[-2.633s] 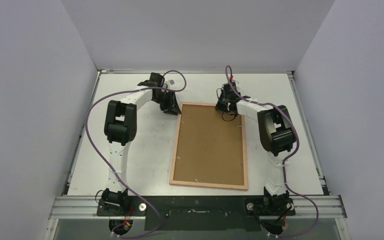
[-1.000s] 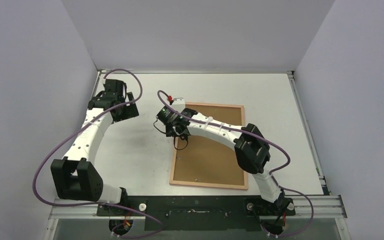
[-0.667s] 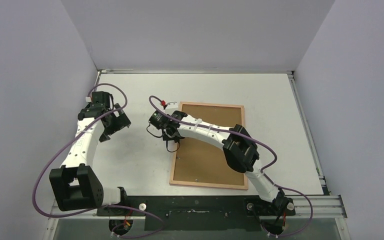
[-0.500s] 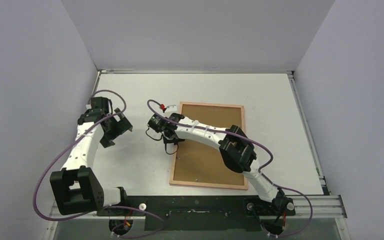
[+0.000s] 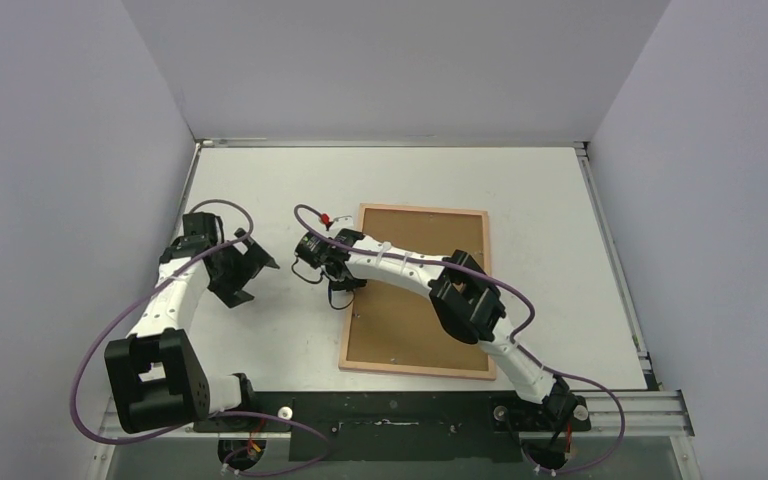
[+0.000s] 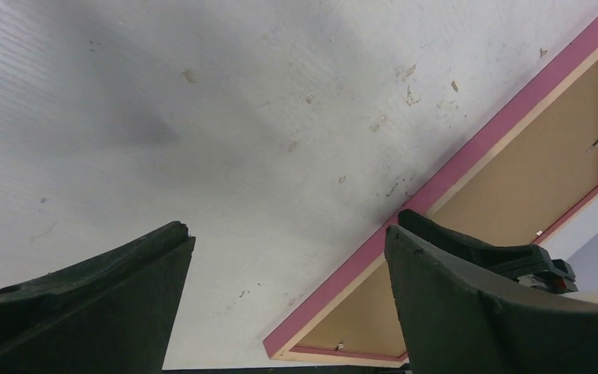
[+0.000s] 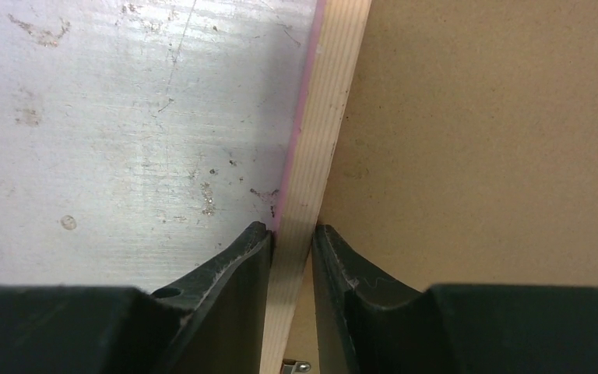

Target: Put the photo into the frame

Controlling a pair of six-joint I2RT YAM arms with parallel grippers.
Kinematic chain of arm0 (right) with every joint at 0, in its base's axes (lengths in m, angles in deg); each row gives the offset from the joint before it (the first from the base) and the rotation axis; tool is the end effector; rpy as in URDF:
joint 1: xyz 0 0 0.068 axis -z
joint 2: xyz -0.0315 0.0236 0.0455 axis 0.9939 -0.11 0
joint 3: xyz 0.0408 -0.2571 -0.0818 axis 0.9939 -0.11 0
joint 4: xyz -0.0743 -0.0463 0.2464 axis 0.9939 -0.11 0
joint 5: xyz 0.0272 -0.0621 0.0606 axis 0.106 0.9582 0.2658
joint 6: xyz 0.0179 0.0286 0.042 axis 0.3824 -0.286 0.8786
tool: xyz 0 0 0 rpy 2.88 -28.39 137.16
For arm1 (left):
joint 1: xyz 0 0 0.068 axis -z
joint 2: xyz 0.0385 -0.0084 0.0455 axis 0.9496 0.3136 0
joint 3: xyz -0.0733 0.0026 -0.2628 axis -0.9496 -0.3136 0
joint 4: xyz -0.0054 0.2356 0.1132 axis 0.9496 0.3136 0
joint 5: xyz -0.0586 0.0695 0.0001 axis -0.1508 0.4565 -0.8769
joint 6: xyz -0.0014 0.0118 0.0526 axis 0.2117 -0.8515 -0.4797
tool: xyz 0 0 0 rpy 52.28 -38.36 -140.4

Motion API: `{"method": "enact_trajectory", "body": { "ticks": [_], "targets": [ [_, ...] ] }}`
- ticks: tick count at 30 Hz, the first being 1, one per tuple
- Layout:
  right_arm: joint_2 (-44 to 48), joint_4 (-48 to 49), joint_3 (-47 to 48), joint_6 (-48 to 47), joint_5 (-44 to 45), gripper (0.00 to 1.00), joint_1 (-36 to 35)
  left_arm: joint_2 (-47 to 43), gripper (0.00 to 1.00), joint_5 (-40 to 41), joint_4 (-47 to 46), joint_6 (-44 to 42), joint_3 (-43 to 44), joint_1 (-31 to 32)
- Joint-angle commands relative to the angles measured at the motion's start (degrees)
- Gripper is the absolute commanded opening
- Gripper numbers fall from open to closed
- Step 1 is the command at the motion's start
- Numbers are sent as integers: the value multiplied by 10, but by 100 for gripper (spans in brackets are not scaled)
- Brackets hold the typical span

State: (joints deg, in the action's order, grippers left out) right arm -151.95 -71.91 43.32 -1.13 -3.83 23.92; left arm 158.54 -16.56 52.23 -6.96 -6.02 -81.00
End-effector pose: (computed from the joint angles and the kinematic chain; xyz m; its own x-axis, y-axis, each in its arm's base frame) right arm 0.2532 0.4097 0.1726 -0.8977 -0.1205 -0.4238 -0.1225 0.9922 -0.0226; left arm 0.2381 0.0310 0.2193 -0.6441 -0.7417 -0.1873 -0.6296 0.6531 -0.4208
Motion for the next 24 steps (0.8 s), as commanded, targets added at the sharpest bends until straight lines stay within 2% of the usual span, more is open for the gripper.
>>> {"method": "enact_trajectory", "body": {
  "ticks": [1, 8, 12, 18, 24],
  "targets": [
    [-2, 6, 20, 17, -13, 25, -4, -3, 93, -46, -49, 23, -14, -5],
    [-8, -19, 38, 68, -26, 25, 0, 1, 93, -59, -62, 27, -28, -5],
    [18, 13, 36, 96, -24, 13, 4, -2, 92, -88, -66, 3, -27, 1],
    [50, 39, 64, 97, -41, 0, 28, 12, 92, -151, -83, -10, -33, 9],
    [106, 63, 49, 84, -74, 0, 62, 10, 88, -215, -133, -2, -42, 36]
  ]
}}
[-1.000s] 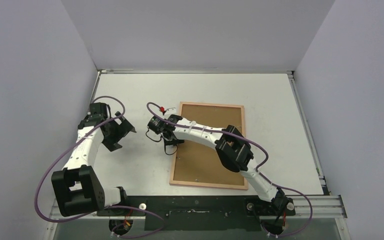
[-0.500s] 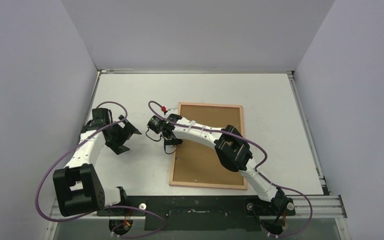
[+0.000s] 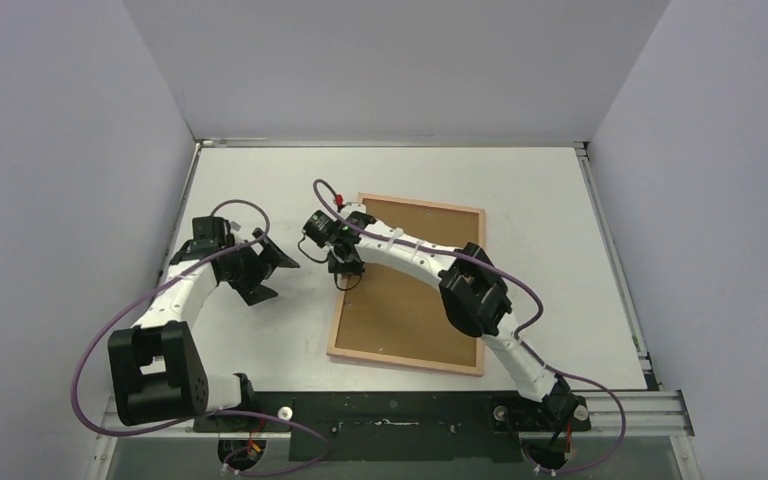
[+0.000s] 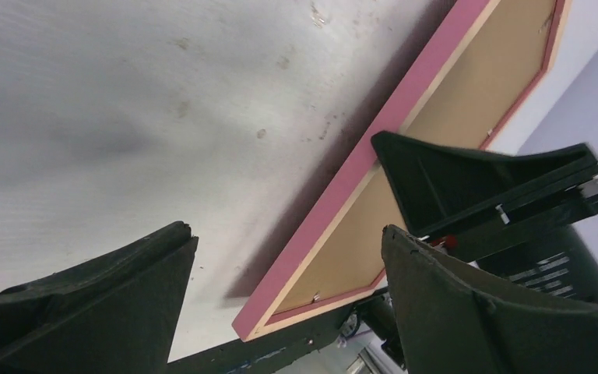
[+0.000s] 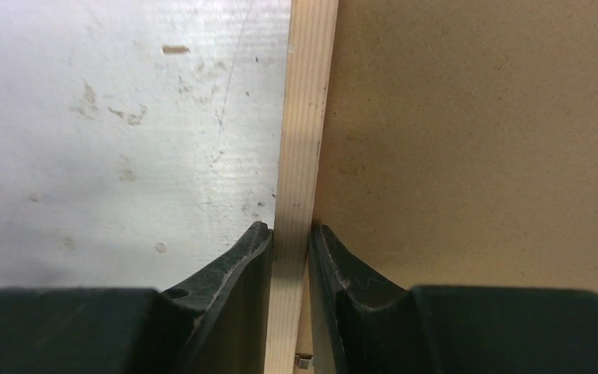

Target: Put the photo into the frame

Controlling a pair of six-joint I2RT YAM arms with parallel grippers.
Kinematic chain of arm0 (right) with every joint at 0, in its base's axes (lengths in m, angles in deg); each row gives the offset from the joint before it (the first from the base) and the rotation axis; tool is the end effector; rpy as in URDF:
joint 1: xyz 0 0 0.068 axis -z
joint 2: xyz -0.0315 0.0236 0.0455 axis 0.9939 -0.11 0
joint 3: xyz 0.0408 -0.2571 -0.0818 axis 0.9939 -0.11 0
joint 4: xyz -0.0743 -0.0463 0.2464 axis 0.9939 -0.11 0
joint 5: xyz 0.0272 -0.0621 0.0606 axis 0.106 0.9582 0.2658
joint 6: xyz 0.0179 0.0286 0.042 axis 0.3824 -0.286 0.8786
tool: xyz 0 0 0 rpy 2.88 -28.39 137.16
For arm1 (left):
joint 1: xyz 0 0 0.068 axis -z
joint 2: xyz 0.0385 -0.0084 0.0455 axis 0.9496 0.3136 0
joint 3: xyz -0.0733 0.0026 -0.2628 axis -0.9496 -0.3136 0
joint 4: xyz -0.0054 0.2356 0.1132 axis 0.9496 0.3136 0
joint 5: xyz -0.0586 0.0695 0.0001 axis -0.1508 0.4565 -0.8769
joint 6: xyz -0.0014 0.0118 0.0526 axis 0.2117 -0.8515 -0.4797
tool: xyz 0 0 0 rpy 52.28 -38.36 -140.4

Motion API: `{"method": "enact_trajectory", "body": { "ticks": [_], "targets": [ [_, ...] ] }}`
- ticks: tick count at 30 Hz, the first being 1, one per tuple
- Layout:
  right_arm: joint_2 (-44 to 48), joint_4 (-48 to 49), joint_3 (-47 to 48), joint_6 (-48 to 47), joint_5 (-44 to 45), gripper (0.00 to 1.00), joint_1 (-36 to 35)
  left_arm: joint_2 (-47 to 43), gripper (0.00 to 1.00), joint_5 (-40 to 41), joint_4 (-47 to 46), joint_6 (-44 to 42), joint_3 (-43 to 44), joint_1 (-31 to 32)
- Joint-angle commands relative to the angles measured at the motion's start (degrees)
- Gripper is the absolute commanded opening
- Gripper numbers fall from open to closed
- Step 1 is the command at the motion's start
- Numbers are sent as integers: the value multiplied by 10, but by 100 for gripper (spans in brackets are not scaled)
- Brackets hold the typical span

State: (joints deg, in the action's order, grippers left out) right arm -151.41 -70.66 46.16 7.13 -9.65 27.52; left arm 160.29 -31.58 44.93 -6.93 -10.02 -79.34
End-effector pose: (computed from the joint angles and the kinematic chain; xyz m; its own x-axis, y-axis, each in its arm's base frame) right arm 0.2801 0.4016 0.1907 -0.9198 0.1014 -0.3791 0.0441 0.9866 0.1568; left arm 0.2429 0.0158 0.2010 -0.7362 -0.6736 -0.0654 -0.5086 0.6144 -0.6031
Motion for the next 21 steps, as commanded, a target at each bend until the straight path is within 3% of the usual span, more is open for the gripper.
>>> {"method": "enact_trajectory", "body": {
  "ticks": [1, 9, 15, 21],
  "targets": [
    [108, 53, 21, -2, -23, 0, 33, -12, 87, -75, -72, -2, -2, 27],
    [174, 85, 11, -14, -68, 0, 83, -16, 85, -142, -166, 1, 3, 129],
    [210, 128, -22, 6, -98, 0, 101, -17, 81, -247, -407, 109, -38, 152],
    [218, 139, -30, 12, -102, 0, 111, 1, 69, -266, -437, 134, -32, 157]
  ]
}}
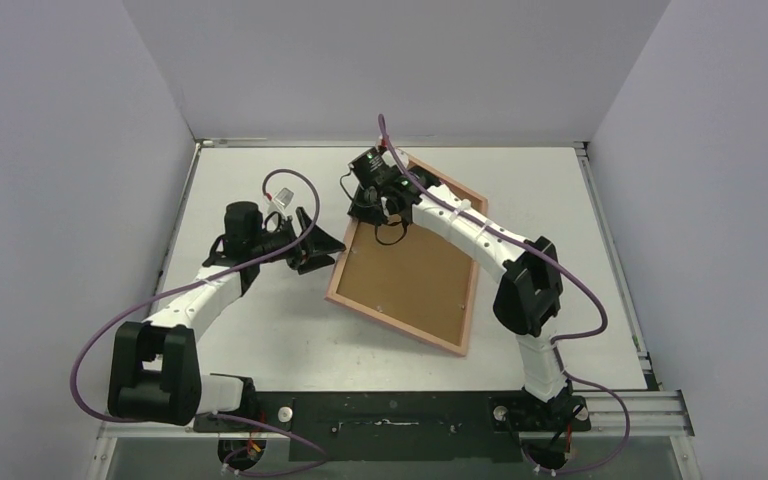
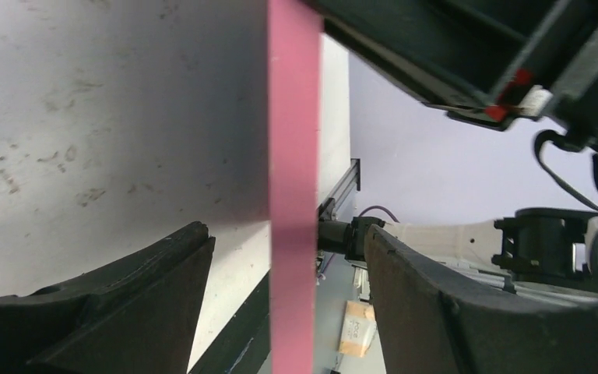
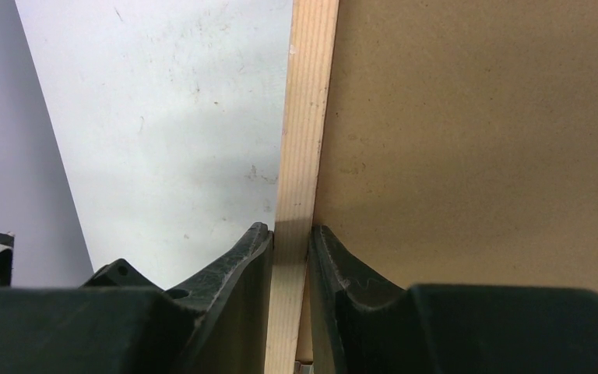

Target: Put the photo into the frame

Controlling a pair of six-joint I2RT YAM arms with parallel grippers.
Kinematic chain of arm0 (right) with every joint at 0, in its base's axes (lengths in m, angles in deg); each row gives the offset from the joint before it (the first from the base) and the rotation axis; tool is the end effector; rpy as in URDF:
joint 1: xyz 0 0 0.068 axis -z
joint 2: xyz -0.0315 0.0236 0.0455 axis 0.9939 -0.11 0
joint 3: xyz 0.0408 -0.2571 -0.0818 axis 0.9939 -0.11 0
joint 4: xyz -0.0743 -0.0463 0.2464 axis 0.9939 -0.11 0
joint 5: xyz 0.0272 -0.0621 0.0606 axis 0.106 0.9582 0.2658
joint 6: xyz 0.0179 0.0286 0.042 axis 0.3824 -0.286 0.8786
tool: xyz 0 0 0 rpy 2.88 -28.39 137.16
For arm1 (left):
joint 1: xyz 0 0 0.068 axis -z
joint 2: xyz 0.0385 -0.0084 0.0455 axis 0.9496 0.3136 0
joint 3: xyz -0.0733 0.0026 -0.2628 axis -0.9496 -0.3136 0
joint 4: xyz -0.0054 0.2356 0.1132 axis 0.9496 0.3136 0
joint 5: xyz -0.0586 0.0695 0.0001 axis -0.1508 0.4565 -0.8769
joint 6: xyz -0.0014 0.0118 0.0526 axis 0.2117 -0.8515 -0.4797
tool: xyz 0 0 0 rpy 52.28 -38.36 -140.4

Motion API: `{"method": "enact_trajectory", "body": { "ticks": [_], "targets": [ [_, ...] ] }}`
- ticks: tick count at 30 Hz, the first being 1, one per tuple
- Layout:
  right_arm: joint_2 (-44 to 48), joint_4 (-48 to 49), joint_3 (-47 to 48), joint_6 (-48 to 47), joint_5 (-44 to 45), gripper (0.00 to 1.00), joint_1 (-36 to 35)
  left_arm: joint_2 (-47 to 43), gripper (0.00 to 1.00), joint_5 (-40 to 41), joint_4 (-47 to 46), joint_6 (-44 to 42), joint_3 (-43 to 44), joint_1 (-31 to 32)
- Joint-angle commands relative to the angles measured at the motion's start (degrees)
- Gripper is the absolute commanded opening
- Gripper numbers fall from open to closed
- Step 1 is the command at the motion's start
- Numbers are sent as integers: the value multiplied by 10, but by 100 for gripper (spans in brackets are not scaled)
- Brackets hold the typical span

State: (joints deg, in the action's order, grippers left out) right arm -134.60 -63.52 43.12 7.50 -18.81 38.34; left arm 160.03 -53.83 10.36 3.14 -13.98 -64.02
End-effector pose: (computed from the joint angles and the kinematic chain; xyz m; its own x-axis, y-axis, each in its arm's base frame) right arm 0.3235 0.3225 0.3142 -0.8464 0.3492 -0.4021 0.1071 0.8512 0.5138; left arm 0.2652 -0.0633 0.2272 -0.9015 -0.3759 -0.2146 0.0466 0.4086 -0.9115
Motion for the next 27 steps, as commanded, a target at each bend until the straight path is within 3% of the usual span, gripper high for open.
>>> {"method": "enact_trajectory", "body": {
  "ticks": [1, 6, 11, 18, 24, 27],
  "targets": [
    [50, 69, 0, 9, -11, 0, 4, 4, 68, -45, -95, 35, 7, 4],
    [50, 76, -1, 17, -14, 0, 9, 0, 63, -47, -90, 30, 16, 14],
    [64, 85, -8, 31, -5, 5, 14, 0, 37, -12, 112, -83, 75, 56],
    [75, 78, -18, 48, -3, 8, 22, -22, 24, 9, 151, -123, 102, 68],
    [87, 78, -29, 67, 2, 7, 28, -26, 25, 34, 178, -150, 141, 93],
    [93, 82, -32, 75, 2, 7, 31, -25, 33, 41, 202, -179, 159, 109]
  ]
}}
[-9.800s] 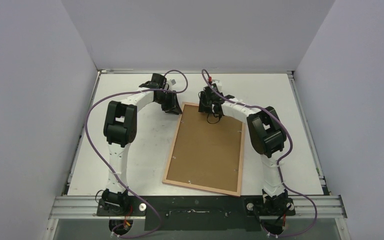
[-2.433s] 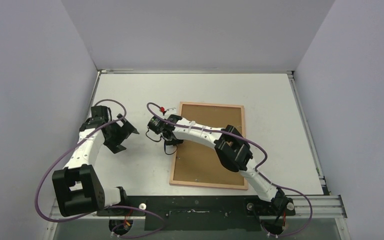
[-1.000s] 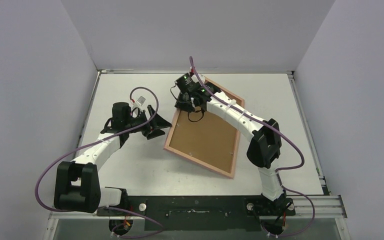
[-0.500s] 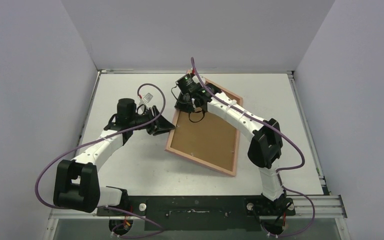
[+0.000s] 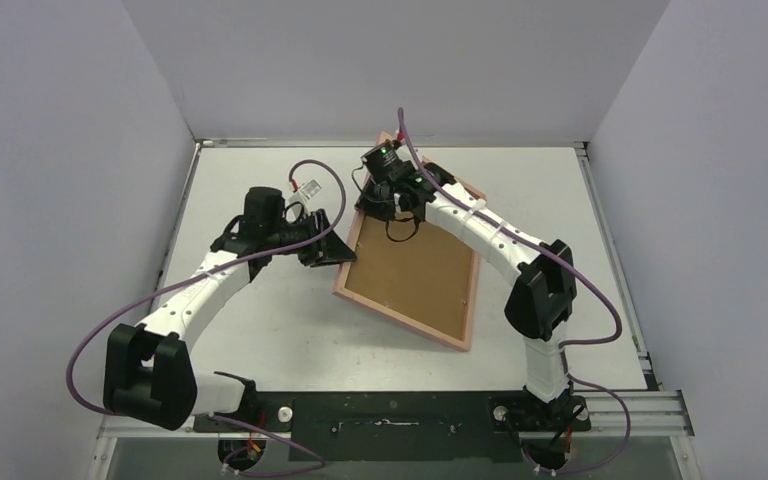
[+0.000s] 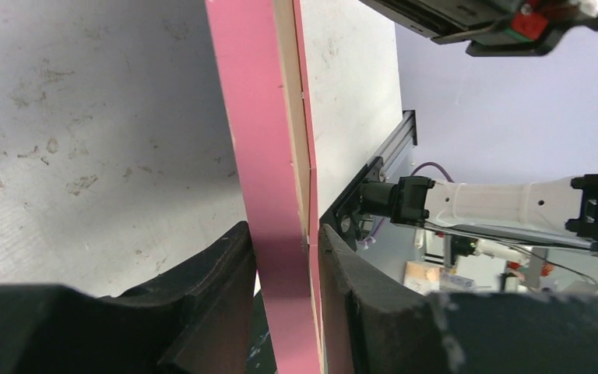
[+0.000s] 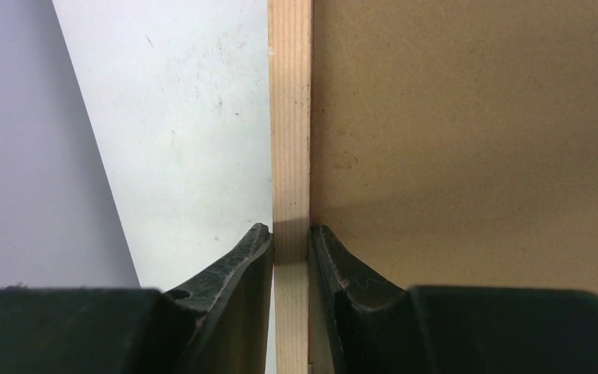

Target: Put the photo into the frame

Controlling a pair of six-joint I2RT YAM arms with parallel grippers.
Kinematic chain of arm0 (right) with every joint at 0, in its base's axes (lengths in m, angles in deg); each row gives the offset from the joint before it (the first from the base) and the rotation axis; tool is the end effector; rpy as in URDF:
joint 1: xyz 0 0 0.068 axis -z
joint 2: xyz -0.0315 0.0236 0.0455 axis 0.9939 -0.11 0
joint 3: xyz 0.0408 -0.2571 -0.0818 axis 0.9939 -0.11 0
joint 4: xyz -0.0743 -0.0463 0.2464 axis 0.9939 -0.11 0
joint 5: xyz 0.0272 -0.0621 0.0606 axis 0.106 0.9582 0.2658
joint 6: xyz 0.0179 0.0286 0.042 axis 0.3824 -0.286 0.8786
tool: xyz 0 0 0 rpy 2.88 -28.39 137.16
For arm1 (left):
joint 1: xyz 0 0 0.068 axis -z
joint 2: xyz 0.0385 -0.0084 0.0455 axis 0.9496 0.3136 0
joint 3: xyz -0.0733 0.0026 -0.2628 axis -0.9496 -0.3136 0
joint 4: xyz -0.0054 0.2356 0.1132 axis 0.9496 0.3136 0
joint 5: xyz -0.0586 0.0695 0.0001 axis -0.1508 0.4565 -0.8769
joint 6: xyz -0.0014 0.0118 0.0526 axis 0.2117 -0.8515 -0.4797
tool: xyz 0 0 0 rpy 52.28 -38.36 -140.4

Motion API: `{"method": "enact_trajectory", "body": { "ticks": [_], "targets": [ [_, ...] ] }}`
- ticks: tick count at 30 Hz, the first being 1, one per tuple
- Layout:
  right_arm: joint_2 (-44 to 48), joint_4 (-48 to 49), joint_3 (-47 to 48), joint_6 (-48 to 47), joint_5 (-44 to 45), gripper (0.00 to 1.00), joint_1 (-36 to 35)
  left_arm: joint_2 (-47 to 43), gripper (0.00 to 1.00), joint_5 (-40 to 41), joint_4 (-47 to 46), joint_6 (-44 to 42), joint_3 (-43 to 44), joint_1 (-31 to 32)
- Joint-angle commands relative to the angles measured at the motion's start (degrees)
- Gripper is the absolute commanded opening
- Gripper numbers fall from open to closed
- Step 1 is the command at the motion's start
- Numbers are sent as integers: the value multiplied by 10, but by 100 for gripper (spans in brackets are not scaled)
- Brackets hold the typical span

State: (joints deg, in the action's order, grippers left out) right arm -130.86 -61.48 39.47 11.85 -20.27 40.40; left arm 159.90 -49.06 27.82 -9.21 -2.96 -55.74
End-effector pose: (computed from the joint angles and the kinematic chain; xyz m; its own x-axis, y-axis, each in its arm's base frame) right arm 0.3250 0.3026 0.3244 -0.8229 0.4428 -0.3560 0.1790 0.7967 0.5772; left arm 0.2612 -0.1011 0.2644 -0.9247 -0.1842 -0.3333 0.1952 0.5222 -0.8302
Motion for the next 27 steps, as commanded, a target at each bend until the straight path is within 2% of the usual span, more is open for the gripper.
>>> {"method": "enact_trajectory", "body": {
  "ticks": [1, 4, 9, 11, 12, 13, 16, 17, 20, 27],
  "targets": [
    [58, 63, 4, 34, 17, 7, 12, -20, 33, -8, 37, -66, 55, 31],
    [62, 65, 4, 38, 18, 7, 15, -9, 34, 2, 75, -93, 77, 43],
    [68, 67, -2, 42, 19, 7, 17, -10, 26, 24, 88, -112, 97, 44],
    [71, 71, -7, 45, 17, 7, 17, -6, 14, 18, 78, -107, 102, 45],
    [72, 71, -9, 46, 16, 9, 18, -6, 5, 16, 74, -107, 105, 45],
    [73, 69, -9, 46, 15, 15, 19, -6, 0, 17, 73, -109, 110, 45],
    [80, 52, -7, 21, 35, 55, 19, -12, 0, 39, 99, -144, 137, 45],
    [83, 45, -1, -6, 43, 62, 18, -16, 0, 48, 112, -165, 154, 45],
    [106, 15, -8, -39, 58, 72, 23, -16, 0, 86, 169, -240, 215, 46],
    [189, 22, -44, -48, 74, 82, 59, -6, 0, 191, 246, -359, 347, 53]
  ]
}}
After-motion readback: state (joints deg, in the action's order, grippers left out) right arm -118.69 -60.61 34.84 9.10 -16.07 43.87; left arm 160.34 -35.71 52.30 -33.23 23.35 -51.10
